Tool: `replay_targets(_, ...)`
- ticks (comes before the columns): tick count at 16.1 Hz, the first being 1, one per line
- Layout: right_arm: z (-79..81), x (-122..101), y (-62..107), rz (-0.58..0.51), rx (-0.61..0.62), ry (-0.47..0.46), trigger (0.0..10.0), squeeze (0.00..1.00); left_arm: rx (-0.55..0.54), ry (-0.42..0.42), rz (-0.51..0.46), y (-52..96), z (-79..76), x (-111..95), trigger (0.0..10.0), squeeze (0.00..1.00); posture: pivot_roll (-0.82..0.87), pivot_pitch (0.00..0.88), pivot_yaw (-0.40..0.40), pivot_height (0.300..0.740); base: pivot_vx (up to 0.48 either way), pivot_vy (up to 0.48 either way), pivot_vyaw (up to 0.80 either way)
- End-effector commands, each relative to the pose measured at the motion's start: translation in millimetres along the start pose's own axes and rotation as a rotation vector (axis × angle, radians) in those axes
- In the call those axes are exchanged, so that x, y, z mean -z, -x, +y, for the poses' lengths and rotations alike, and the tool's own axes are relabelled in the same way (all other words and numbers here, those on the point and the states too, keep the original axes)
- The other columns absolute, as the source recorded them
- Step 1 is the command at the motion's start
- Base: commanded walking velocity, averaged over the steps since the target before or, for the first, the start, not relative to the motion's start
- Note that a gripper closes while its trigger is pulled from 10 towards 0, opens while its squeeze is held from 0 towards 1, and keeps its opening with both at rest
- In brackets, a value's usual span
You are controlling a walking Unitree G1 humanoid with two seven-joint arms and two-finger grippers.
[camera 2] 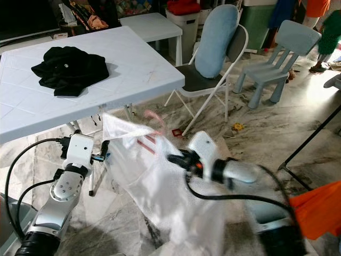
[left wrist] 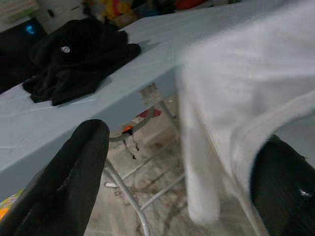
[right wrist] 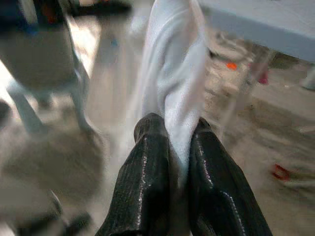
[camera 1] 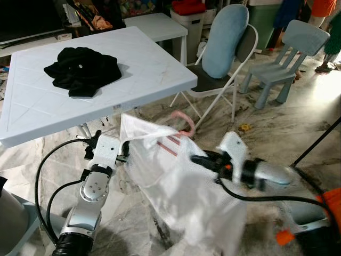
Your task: Hang hanger
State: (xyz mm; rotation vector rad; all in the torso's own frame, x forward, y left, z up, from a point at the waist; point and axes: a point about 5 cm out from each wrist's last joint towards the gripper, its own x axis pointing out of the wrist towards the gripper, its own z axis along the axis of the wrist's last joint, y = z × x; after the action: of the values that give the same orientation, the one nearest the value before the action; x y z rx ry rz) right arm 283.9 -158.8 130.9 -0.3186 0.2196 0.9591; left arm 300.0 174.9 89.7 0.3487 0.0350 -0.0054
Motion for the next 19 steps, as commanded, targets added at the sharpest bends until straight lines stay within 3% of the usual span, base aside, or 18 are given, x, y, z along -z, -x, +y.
replay_targets(1, -8.4, 1, 3.8, 0.042, 0.021, 0.092, 10.0, 0.0, -0.031, -0.004, -0.007, -2.2, 6.1, -2, 10.0, 0.0, -0.11, 0.0, 0.014, 0.74, 0.0, 0.0, 0.0)
replay_targets(4, -26.9, 6, 1.2, 0.133, 0.136, 0.18, 10.0, 0.0, -0.022, 0.002, -0.019, -2.5, 2.1, -4, 10.0, 0.0, -0.11, 0.0, 0.013, 0.74, 0.0, 0.0, 0.0)
replay_targets(8, -28.6, 23, 6.0, 0.241, 0.084, 0.322, 10.0, 0.0, -0.034, 0.014, -0.022, -2.2, 4.0, -5, 10.0, 0.0, -0.1, 0.0, 0.008, 0.74, 0.0, 0.0, 0.0)
replay_targets(11, -43.3, 27, 26.4, 0.3, 0.058, 0.358, 10.0, 0.0, -0.065, 0.029, 0.0, -0.9, 10.6, 0, 10.0, 0.0, -0.11, 0.0, 0.012, 0.74, 0.0, 0.0, 0.0)
replay_targets(13, -43.9, 24, 43.4, 0.306, -0.057, 0.382, 10.0, 0.0, -0.062, 0.032, 0.007, -1.3, 10.1, 1, 10.0, 0.0, -0.12, 0.0, 0.018, 0.74, 0.0, 0.0, 0.0)
replay_targets(15, -51.3, 10, 66.5, 0.271, -0.135, 0.341, 10.0, 0.0, -0.059, 0.035, 0.012, -2.6, 9.7, 2, 10.0, 0.0, -0.13, 0.0, 0.025, 0.74, 0.0, 0.0, 0.0)
replay_targets(16, -53.0, 8, 69.9, 0.266, -0.142, 0.333, 10.0, 0.0, -0.058, 0.036, 0.013, -2.7, 9.8, 2, 10.0, 0.0, -0.13, 0.0, 0.025, 0.74, 0.0, 0.0, 0.0)
replay_targets(19, -77.1, -16, 105.8, 0.306, -0.162, 0.335, 10.0, 0.0, -0.053, 0.042, 0.023, -3.8, 9.8, 4, 10.0, 0.0, -0.15, 0.0, 0.03, 0.74, 0.0, 0.0, 0.0)
